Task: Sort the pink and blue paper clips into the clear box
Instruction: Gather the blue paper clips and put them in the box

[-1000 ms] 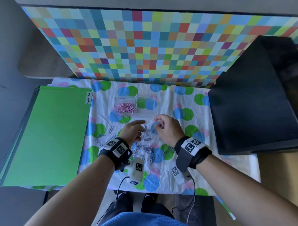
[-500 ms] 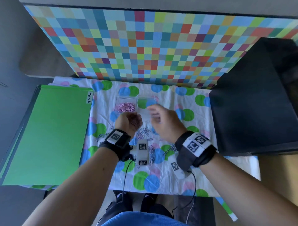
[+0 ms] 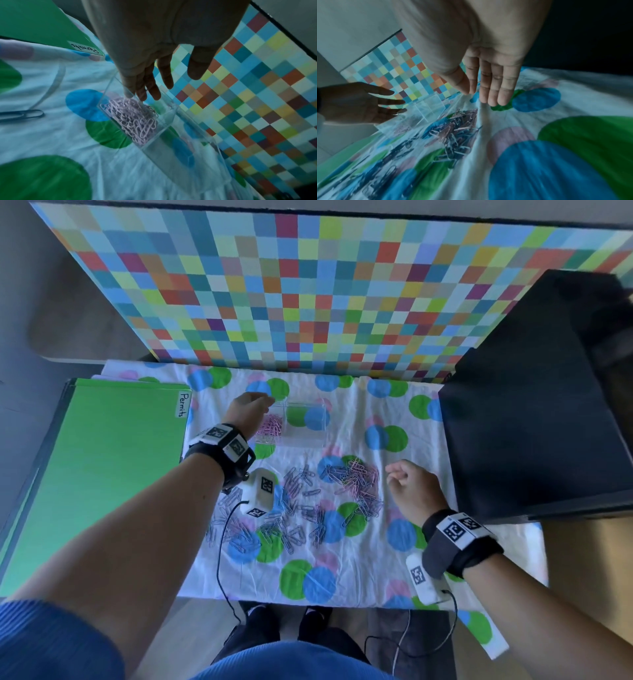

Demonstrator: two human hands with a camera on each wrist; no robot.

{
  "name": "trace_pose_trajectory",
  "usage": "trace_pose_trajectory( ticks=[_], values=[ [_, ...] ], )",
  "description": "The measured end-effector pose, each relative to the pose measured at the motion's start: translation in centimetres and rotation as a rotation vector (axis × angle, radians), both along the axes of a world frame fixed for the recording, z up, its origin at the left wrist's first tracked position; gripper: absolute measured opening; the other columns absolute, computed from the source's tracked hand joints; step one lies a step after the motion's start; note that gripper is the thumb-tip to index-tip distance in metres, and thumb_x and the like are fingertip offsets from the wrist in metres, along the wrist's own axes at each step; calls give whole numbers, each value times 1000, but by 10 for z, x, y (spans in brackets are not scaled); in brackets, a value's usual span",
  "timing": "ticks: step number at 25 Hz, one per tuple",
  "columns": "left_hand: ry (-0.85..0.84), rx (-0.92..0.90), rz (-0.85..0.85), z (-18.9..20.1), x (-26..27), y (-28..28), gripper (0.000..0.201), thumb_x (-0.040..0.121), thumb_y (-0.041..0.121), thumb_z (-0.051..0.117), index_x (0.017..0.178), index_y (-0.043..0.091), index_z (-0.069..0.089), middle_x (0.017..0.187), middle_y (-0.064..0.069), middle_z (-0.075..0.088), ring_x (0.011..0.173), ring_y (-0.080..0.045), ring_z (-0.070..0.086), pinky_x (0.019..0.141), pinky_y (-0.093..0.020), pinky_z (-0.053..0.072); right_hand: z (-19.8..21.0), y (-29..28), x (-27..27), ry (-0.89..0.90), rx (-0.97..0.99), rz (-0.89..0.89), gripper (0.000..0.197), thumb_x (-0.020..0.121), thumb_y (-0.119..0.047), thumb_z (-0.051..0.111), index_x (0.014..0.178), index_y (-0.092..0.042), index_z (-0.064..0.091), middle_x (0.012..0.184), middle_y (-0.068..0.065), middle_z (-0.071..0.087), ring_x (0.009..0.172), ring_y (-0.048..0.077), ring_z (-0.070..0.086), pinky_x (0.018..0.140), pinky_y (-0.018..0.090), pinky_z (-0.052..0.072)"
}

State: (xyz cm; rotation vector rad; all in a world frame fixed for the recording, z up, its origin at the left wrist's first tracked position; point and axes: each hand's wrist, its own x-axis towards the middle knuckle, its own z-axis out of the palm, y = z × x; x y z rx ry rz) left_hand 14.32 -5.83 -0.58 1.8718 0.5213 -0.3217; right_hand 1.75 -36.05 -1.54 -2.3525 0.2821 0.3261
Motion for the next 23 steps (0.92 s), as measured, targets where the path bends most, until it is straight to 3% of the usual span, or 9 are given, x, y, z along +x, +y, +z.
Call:
trace_pose_trajectory(
  ticks=[4,7,9,12,14,17,20,22,23],
  values=[
    [-250,336,-130,7,-29,-17,27,86,17,56,112,16,62,115,-5,62,101,-21,59,91,-30,45,-11,10,-3,-77,-142,161,33,89,-8,52,122,-8,58,126,13,58,117,24,54,98,27,40],
    [-468,481,-474,8,-68,-52,28,87,11,52,113,18,62,122,-3,56,106,-19,54,91,-27,41,-23,23,-4,-37,-331,411,52,94,-22,46,143,-11,35,154,14,25,143,28,22,117,39,20],
    [-414,518,-745,-1,-94,-76,42,86,10,50,126,21,55,136,-2,48,124,-21,46,102,-34,39,-31,35,-11,39,-410,516,62,96,-33,41,150,-14,16,159,12,5,147,28,4,119,46,8],
    [-271,730,-1086,-25,-131,-92,67,88,19,48,149,24,20,158,0,14,145,-19,12,117,-41,17,-41,51,-29,96,-521,629,71,93,-52,20,151,-16,3,158,13,-15,145,29,-14,117,50,-6],
    [-239,792,-1145,-37,-149,-82,73,93,28,41,150,29,-4,160,1,-5,147,-18,-6,119,-44,5,-46,52,-41,105,-536,689,81,83,-63,3,151,-19,-5,153,12,-26,142,29,-23,114,51,-14],
    [-204,842,-1169,-44,-165,-55,71,95,41,29,141,39,-25,155,2,-23,144,-19,-19,117,-49,-5,-45,40,-50,43,-519,752,74,84,-74,0,148,-37,-10,150,12,-32,141,34,-26,110,56,-16],
    [-152,873,-1188,-39,-166,-29,66,93,49,20,141,43,-25,153,4,-28,142,-22,-25,116,-52,-10,-35,24,-52,107,-534,751,69,81,-75,2,138,-49,-27,146,13,-40,135,32,-37,107,56,-24],
    [-160,845,-1211,-35,-166,-22,64,90,51,15,143,43,-18,154,6,-23,142,-21,-22,116,-52,-11,-34,10,-50,67,-509,655,67,87,-72,12,140,-49,-22,150,15,-33,139,33,-31,108,51,-26],
    [-188,824,-1202,-33,-165,-20,63,90,51,15,146,42,-10,156,6,-16,144,-21,-16,116,-51,-9,-35,3,-48,25,-482,569,65,90,-67,19,145,-48,-11,155,16,-20,143,36,-19,111,50,-20]
  ],
)
